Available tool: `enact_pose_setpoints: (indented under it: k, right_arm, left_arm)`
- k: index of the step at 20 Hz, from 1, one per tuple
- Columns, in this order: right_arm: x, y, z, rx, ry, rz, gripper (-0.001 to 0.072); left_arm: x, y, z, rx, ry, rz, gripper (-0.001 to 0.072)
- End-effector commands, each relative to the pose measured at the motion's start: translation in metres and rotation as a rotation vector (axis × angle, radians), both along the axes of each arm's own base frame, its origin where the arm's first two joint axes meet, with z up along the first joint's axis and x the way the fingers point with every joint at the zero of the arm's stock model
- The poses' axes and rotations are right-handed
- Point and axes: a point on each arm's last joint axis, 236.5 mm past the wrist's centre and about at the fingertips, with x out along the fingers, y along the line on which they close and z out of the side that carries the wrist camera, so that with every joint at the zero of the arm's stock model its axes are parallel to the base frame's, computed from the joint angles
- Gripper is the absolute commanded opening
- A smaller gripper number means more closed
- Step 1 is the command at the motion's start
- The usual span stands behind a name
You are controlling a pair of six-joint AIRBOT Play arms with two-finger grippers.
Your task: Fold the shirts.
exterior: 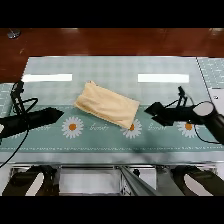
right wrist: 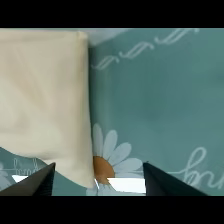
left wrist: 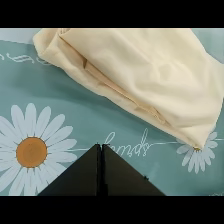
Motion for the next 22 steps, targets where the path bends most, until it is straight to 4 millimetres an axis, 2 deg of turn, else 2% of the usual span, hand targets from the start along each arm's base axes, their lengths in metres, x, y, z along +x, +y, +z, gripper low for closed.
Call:
enact_pose_setpoints:
  k: [1,5,8,9,10,11,12,14,16,19,22]
  right_arm:
    - [-0.016,0.038,-0.030,0.122,0.080,0.022,0.0616]
    - [-0.001,0.067,-0.050,0.128,0.159,0.153,0.0616]
    - [0.016,0.091,-0.054,0.128,0.155,0.220,0.0616]
    - [0.024,0.097,-0.052,0.133,0.147,0.237,0.0582]
    - [0.033,0.102,-0.047,0.144,0.139,0.254,0.0425]
    - [0.041,0.107,-0.038,0.152,0.105,0.301,0.0187]
    - [0.052,0.112,-0.025,0.146,0.044,0.365,0.0031]
    - [0.077,0.117,0.016,0.115,-0.070,0.459,0.0030]
    - [0.103,0.113,0.062,0.033,-0.161,0.526,0.0030]
    - [0.138,0.092,0.136,-0.140,-0.292,0.556,0.0029]
    - [0.152,0.055,0.196,-0.323,-0.365,0.544,0.0029]
  left_arm:
    - [0.000,0.000,-0.002,0.000,0.007,0.000,0.0020]
    - [0.001,0.000,-0.006,-0.001,0.023,0.000,0.0020]
    - [0.001,0.000,-0.006,-0.001,0.023,0.000,0.0020]
    - [0.001,0.000,-0.006,-0.001,0.023,0.000,0.0020]
    - [0.001,0.000,-0.006,-0.001,0.023,0.000,0.0020]
    - [0.001,0.000,-0.006,-0.001,0.023,0.000,0.0020]
    - [0.001,0.000,-0.006,-0.001,0.023,0.000,0.0020]
    - [0.001,0.000,-0.006,-0.001,0.023,0.000,0.0020]
    - [0.001,0.000,-0.006,-0.001,0.023,0.000,0.0020]
    - [0.001,0.000,-0.006,-0.001,0.023,0.000,0.0020]
    - [0.001,0.000,-0.006,-0.001,0.023,0.000,0.0020]
